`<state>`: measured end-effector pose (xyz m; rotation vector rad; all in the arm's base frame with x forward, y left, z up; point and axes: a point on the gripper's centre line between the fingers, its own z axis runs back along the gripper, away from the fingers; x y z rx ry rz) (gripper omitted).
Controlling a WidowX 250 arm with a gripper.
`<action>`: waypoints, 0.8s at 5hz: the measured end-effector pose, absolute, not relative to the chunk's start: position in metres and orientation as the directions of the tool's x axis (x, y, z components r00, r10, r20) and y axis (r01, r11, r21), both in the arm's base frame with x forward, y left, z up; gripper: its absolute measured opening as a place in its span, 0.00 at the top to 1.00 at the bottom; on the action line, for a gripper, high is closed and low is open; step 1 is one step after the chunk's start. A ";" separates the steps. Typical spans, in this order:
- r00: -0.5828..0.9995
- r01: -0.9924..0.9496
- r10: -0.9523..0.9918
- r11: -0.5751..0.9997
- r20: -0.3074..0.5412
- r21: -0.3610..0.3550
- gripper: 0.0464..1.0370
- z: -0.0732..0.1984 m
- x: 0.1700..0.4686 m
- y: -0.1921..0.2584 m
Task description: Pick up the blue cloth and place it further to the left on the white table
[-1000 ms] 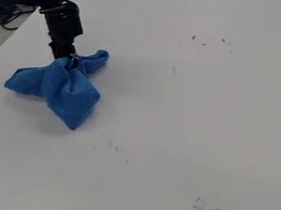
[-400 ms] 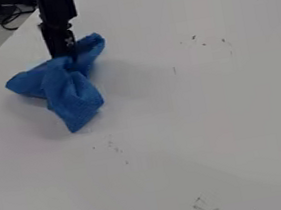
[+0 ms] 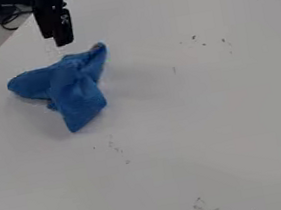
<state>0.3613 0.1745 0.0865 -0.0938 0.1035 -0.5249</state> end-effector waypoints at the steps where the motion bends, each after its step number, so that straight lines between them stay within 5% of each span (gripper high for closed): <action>1: 0.851 0.513 -0.520 0.853 -0.069 -0.097 0.04 0.097 0.370 0.167; 2: 0.848 0.524 -0.528 0.848 -0.048 -0.073 0.04 0.117 0.381 0.161; 4: 0.871 0.482 -0.490 0.868 -0.040 -0.121 0.04 0.108 0.396 0.105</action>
